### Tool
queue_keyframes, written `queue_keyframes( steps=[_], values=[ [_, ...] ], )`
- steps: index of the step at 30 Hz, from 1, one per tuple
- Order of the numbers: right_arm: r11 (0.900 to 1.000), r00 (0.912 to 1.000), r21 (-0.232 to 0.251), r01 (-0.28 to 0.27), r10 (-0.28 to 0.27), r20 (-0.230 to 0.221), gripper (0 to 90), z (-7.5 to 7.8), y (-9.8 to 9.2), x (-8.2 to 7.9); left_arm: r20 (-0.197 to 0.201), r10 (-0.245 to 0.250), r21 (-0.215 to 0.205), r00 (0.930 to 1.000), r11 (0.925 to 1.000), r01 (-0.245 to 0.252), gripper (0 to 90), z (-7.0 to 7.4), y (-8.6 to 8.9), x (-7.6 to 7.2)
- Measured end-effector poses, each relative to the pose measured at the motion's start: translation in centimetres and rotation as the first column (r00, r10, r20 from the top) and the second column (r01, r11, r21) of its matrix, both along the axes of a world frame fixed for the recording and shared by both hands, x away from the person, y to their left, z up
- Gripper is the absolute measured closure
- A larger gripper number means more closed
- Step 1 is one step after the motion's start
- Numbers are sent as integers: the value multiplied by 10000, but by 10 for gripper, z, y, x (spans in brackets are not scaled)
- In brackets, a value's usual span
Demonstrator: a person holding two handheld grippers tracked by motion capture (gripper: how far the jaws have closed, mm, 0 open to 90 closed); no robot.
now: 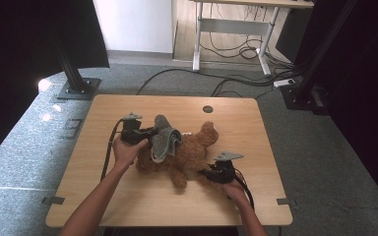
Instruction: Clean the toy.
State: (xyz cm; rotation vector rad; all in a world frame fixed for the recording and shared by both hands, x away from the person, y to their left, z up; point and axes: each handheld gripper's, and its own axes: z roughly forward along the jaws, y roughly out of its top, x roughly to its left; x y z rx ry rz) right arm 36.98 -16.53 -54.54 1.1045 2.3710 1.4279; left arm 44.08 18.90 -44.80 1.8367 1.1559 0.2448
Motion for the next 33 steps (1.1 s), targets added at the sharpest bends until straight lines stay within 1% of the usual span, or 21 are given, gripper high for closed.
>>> queue_keyframes(
  steps=[1, 2, 3, 4, 5, 6, 7, 8, 9, 10, 13, 16, 17, 24, 25, 28, 33],
  values=[
    [10000, 10000, 0, 0, 0, 0, 687, 0, 0, 0, 0, 0, 0, 10000, 10000, 0, 793, 0, 0, 0],
    [10000, 10000, 4, 7, -7, -9, 687, 0, 0, 0, -12, 76, 15, 10000, 10000, -76, 793, 1, 5, 0],
    [10000, 10000, 22, 6, -6, -22, 687, 0, 0, 0, 15, 268, 0, 9996, 9996, -268, 793, 0, 14, -1],
    [10000, 10000, 22, 6, -6, -22, 687, 0, 0, 0, 15, 268, 0, 9996, 9996, -268, 793, 0, 14, -1],
    [10000, 10000, 19, 2, -2, -24, 687, 0, 0, 0, 26, 444, 56, 9990, 9990, -444, 793, -1, 23, -3],
    [10000, 10000, 19, 2, -2, -24, 687, 0, 0, 0, 26, 444, 56, 9990, 9990, -444, 793, -1, 23, -3],
    [10000, 10000, 21, 0, 0, -26, 687, 0, 0, 0, 19, 533, 58, 9986, 9986, -533, 793, -2, 27, -4],
    [10000, 10000, 20, 4, -4, -25, 687, 0, 0, 0, -7, 639, 23, 9980, 9980, -639, 793, -4, 31, -5],
    [10000, 10000, 23, 9, -9, -28, 687, 0, 0, 0, -121, 736, 30, 9972, 9973, -735, 793, -7, 39, -5],
    [10000, 10000, 23, 9, -9, -28, 687, 0, 0, 0, -121, 736, 30, 9972, 9973, -735, 793, -7, 39, -5],
    [10000, 10000, 23, 27, -27, -21, 687, 0, 0, 0, -321, 809, -33, 9962, 9967, -811, 792, -14, 45, -6],
    [10000, 10000, 23, 69, -69, -29, 686, 0, 0, 0, -282, 709, 53, 9971, 9975, -708, 792, -17, 42, -7],
    [9999, 9999, 34, 113, -113, -36, 684, 0, 1, 0, -260, 654, 159, 9975, 9978, -650, 792, -19, 38, -8],
    [9998, 9998, 110, 169, -169, -74, 669, 0, 0, 0, -141, 554, 202, 9984, 9983, -551, 793, -23, 33, -10],
    [9998, 9998, 109, 189, -189, -18, 642, 1, 0, 0, -108, 575, 168, 9983, 9982, -573, 793, -25, 32, -10],
    [9997, 9996, 26, 260, -261, 130, 603, 2, 1, -1, -66, 570, 130, 9984, 9983, -569, 792, -26, 33, -10],
    [9985, 9979, -319, 444, -429, 475, 507, 8, 2, -1, 33, 562, 198, 9984, 9982, -563, 790, -27, 33, -9]
  ],
)
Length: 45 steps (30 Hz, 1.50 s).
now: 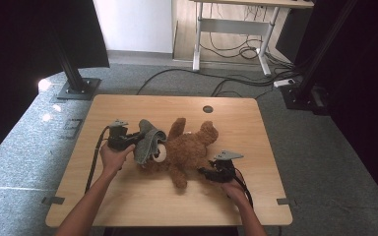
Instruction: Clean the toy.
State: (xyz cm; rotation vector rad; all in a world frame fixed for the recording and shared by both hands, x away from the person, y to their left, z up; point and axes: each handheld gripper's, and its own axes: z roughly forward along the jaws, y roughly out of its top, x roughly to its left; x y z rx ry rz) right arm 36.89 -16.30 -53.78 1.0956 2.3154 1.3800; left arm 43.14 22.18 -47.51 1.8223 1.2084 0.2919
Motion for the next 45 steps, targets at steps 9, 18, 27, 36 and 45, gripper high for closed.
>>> queue_keyframes(
  steps=[9, 18, 27, 36, 45],
  values=[
    [9983, 9979, 75, 578, -580, 295, 336, 23, -8, 1, 24, -31, -81, 10000, 10000, 32, 788, -2, 0, 2],
    [9974, 9967, 307, 654, -668, 466, 305, 57, 3, 26, 95, -64, -24, 9999, 10000, 64, 787, -1, 0, 0],
    [9994, 9984, 287, -208, 193, 528, 351, 72, 37, 39, 102, -73, 17, 9999, 10000, 73, 788, -1, -1, -1],
    [9983, 9950, 250, -527, 503, 861, 376, 68, 41, 7, 204, -199, -21, 9996, 9998, 199, 787, 0, -3, -3],
    [9802, 9801, -27, -1979, 1978, -191, 459, 32, 64, -23, 245, -211, 73, 9995, 9998, 209, 788, 1, -4, -4]
  ],
)
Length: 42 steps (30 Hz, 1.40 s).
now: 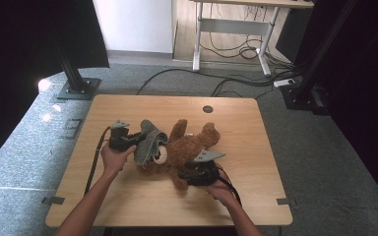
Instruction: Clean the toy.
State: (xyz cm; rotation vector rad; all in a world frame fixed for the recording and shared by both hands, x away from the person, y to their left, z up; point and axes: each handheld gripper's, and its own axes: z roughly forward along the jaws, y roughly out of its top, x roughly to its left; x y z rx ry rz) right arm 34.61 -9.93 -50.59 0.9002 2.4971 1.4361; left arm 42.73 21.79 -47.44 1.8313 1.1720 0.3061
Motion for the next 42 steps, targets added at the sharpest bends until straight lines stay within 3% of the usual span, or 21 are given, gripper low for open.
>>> queue_keyframes(
  steps=[2, 5, 8, 9, 11, 20, 21, 22, 23, 24, 26, 28, 31, 32, 33, 34, 35, 36, 37, 40, 42],
  values=[
    [9999, 9999, -90, -111, 110, -82, 478, -4, 4, 0, 11, -34, -54, 10000, 10000, 34, 789, 0, 0, -1],
    [9966, 9984, -740, -350, 316, -469, 567, -24, 19, 4, -34, -158, -216, 9999, 9996, 157, 790, -2, 3, -2],
    [9968, 9987, -767, -242, 206, -465, 626, -26, 21, 6, -31, -198, -275, 9998, 9994, 198, 790, -2, 4, -3],
    [9954, 9991, -944, -158, 119, -416, 716, -26, 21, 7, -42, -220, -305, 9997, 9993, 218, 791, -2, 4, -4],
    [9946, 9984, -1019, -181, 125, -557, 762, -27, 20, 7, -123, -424, -539, 9990, 9977, 417, 791, -3, 6, -5],
    [9963, 9987, -859, -5, -39, -508, 794, -33, 23, 0, 54, -764, -940, 9971, 9926, 766, 791, 1, 8, -20],
    [9967, 9987, -814, 28, -69, -500, 793, -34, 23, 0, 214, -845, -1357, 9962, 9870, 866, 791, 7, 11, -23],
    [9967, 9987, -814, 28, -69, -500, 793, -34, 23, 0, 214, -845, -1357, 9962, 9870, 866, 792, 7, 11, -23],
    [9969, 9987, -786, 60, -100, -506, 791, -34, 22, 0, 446, -1129, -1813, 9926, 9762, 1191, 791, 16, 12, -29],
    [9969, 9987, -786, 60, -100, -506, 791, -34, 22, 0, 446, -1129, -1813, 9926, 9762, 1191, 791, 16, 12, -29],
    [9970, 9988, -766, 58, -96, -490, 790, -34, 22, 1, 678, -1745, -2121, 9823, 9596, 1851, 792, 26, 6, -43],
    [9973, 9986, -734, 69, -107, -517, 789, -34, 21, 1, 729, -1933, -2154, 9784, 9548, 2047, 792, 27, 4, -47],
    [9978, 9982, -651, 84, -122, -585, 788, -34, 21, 1, 596, -2830, -2437, 9573, 9258, 2888, 791, 24, -8, -60],
    [9982, 9978, -586, 107, -144, -643, 788, -35, 20, 2, 301, -3275, -2535, 9444, 9114, 3242, 790, 18, -20, -65],
    [9983, 9979, -576, 105, -141, -638, 788, -35, 19, 2, 301, -3275, -2535, 9444, 9114, 3242, 791, 18, -20, -65],
    [9983, 9978, -566, 118, -154, -638, 787, -35, 19, 2, 148, -3564, -2644, 9342, 8997, 3474, 790, 12, -32, -69],
    [9984, 9979, -556, 126, -161, -633, 787, -35, 19, 2, 114, -3564, -2212, 9343, 9103, 3499, 790, 8, -41, -72],
    [9985, 9978, -523, 142, -175, -634, 787, -35, 19, 1, 97, -3407, -1701, 9401, 9259, 3373, 791, 5, -47, -73],
    [9986, 9979, -508, 145, -176, -619, 787, -35, 19, 1, 11, -3315, -1552, 9435, 9320, 3277, 791, 2, -51, -73],
    [9986, 9981, -498, 169, -199, -589, 787, -36, 18, 1, -203, -3262, -1714, 9451, 9324, 3182, 792, -5, -53, -71],
    [9987, 9980, -467, 222, -248, -573, 788, -36, 17, 1, -39, -3013, -1613, 9535, 9412, 2968, 793, -8, -49, -73]
  ],
)
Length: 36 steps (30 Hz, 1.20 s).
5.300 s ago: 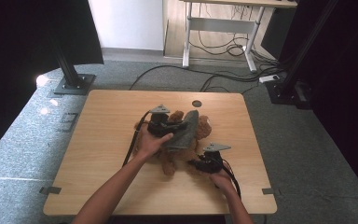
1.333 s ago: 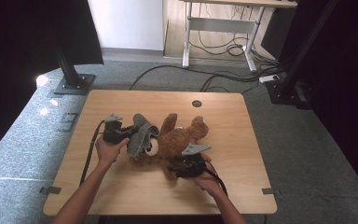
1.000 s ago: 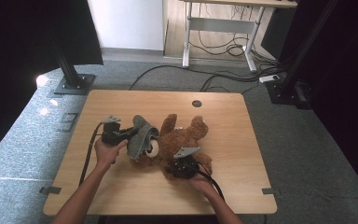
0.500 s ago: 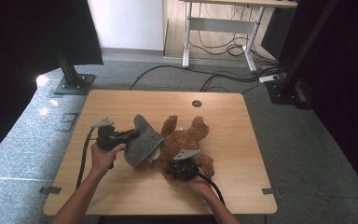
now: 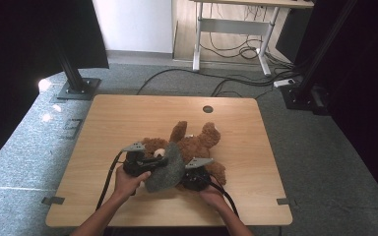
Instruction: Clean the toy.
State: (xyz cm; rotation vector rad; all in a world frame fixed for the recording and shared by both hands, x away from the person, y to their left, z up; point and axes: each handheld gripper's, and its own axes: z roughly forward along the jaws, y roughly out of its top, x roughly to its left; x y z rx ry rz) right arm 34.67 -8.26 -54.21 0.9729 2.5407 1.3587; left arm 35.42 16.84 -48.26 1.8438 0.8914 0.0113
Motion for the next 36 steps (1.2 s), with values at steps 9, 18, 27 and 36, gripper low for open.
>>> queue_keyframes(
  steps=[9, 18, 27, 36],
  values=[
    [10000, 9999, -29, 56, -56, 118, 791, 0, -1, -1, 105, 380, 319, 9992, 9988, -383, 791, -8, 29, -13],
    [10000, 9999, 34, 60, -60, 115, 793, -1, -2, -1, -177, 1219, 1020, 9924, 9876, -1195, 790, -25, 59, -16],
    [9998, 9999, 214, 15, -18, 152, 664, 4, -5, -4, -475, 1328, 1608, 9900, 9792, -1236, 790, -37, 56, -10],
    [9959, 9939, 803, 421, -499, 979, 468, 45, -20, -6, -623, 1324, 1765, 9892, 9770, -1196, 790, -42, 54, -7]
  ],
)
